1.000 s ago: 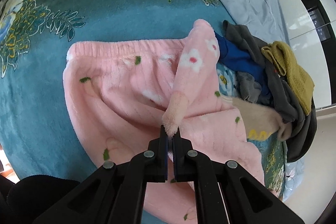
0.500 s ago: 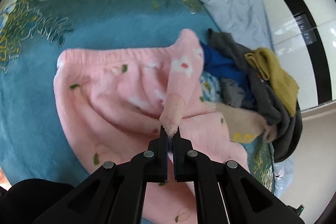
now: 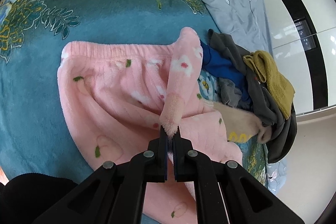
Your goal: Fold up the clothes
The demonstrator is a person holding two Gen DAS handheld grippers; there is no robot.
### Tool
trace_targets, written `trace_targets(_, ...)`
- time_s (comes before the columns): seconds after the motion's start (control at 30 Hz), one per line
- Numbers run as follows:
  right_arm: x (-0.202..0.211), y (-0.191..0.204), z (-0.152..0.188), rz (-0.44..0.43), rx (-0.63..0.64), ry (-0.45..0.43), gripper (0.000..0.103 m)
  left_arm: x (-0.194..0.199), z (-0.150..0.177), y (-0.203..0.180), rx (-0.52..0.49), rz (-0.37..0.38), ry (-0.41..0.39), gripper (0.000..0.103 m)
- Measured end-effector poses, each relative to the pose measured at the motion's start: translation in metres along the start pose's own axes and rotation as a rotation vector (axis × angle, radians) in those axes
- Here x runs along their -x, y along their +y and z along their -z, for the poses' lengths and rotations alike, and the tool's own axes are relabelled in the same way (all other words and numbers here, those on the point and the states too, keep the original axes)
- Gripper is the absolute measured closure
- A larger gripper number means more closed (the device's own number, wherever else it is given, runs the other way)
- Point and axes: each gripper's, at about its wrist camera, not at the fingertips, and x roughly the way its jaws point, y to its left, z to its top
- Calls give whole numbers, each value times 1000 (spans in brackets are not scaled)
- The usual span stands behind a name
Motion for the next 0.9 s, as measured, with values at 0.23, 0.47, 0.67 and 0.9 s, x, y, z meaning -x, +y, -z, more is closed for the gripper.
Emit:
trace_targets(0.23, 3, 8, 1, -160, 27, 22, 65, -4, -1, 2, 5, -10, 7, 99)
trace_targets(0.47, -11, 5, 6, -178, 6, 39, 70, -6, -2, 2, 12, -11, 11, 99)
trace_targets(0.67, 3, 17, 4, -74, 10, -14, 97, -10, -4, 7, 34, -12, 30, 99)
trace_targets(0.9, 109, 31, 0, -253, 109, -283, 98, 48, 9, -6, -102, 237, -270, 100)
